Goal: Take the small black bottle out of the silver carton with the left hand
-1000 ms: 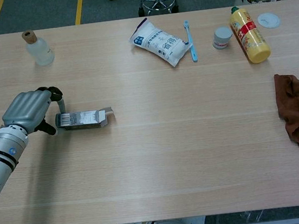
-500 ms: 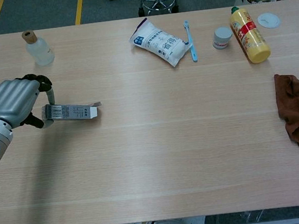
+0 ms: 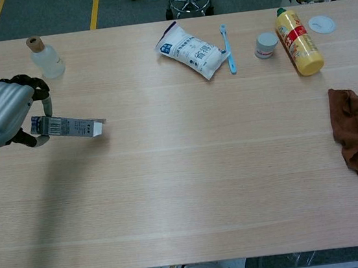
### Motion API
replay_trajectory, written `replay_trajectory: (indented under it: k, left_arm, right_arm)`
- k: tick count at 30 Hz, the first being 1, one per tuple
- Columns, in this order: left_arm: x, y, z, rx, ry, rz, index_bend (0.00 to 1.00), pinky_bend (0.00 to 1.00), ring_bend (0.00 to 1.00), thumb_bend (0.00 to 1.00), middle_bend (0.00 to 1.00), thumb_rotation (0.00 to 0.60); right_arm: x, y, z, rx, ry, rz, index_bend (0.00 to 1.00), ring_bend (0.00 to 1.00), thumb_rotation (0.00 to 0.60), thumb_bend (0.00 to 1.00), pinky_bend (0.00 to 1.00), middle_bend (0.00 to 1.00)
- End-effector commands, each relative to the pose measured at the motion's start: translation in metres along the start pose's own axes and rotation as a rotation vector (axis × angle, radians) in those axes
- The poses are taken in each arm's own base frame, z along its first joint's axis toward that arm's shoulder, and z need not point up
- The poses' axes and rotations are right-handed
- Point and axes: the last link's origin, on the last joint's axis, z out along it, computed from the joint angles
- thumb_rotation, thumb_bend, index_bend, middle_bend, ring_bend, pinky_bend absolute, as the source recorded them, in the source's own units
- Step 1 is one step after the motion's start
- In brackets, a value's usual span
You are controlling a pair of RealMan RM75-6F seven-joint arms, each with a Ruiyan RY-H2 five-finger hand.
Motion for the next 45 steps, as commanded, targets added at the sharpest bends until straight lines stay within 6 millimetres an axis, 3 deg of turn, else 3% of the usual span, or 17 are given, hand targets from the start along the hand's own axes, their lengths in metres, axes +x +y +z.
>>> replay_trajectory:
  k: [1, 7, 12, 22, 29, 33, 45]
  left_arm:
    - [0.017, -0.003, -0.001, -0.026, 0.022, 0.078, 0.64, 0.28, 0.19, 0.17, 0.25, 0.600]
    - [0.053, -0.007, -0.001, -0.102, 0.031, 0.271, 0.64, 0.28, 0.19, 0.17, 0.26, 0.600]
    - [0.066, -0.007, -0.002, -0.167, 0.038, 0.418, 0.64, 0.28, 0.19, 0.17, 0.26, 0.600]
    - [0.064, -0.011, -0.002, -0.203, 0.031, 0.523, 0.64, 0.29, 0.19, 0.17, 0.26, 0.600]
    - [0.069, -0.016, 0.003, -0.189, 0.152, 0.606, 0.64, 0.30, 0.19, 0.17, 0.27, 0.600]
    - [0.059, -0.020, 0.001, -0.203, 0.132, 0.638, 0.63, 0.30, 0.19, 0.17, 0.27, 0.600]
    - [0.053, -0.027, 0.005, -0.170, 0.209, 0.684, 0.63, 0.32, 0.19, 0.17, 0.28, 0.600]
  right_arm:
    - [0.001, 0.000, 0.000, 0.001, 0.002, -0.001, 0.33, 0.17, 0.600, 0.23, 0.24, 0.24]
    - [0.002, -0.001, 0.000, 0.000, 0.005, 0.001, 0.33, 0.17, 0.600, 0.23, 0.24, 0.24]
    - [0.002, 0.000, 0.000, 0.000, 0.003, 0.001, 0.33, 0.17, 0.600, 0.23, 0.24, 0.24]
    - [0.001, 0.001, -0.001, -0.006, 0.001, 0.001, 0.33, 0.17, 0.600, 0.23, 0.24, 0.24]
    - [0.000, 0.001, -0.001, -0.006, 0.000, 0.003, 0.33, 0.17, 0.600, 0.23, 0.24, 0.24]
    - [-0.001, 0.001, -0.001, -0.006, -0.002, 0.003, 0.33, 0.17, 0.600, 0.23, 0.24, 0.24]
    - [-0.001, 0.001, -0.002, -0.010, -0.003, 0.005, 0.33, 0.17, 0.600, 0.23, 0.24, 0.24]
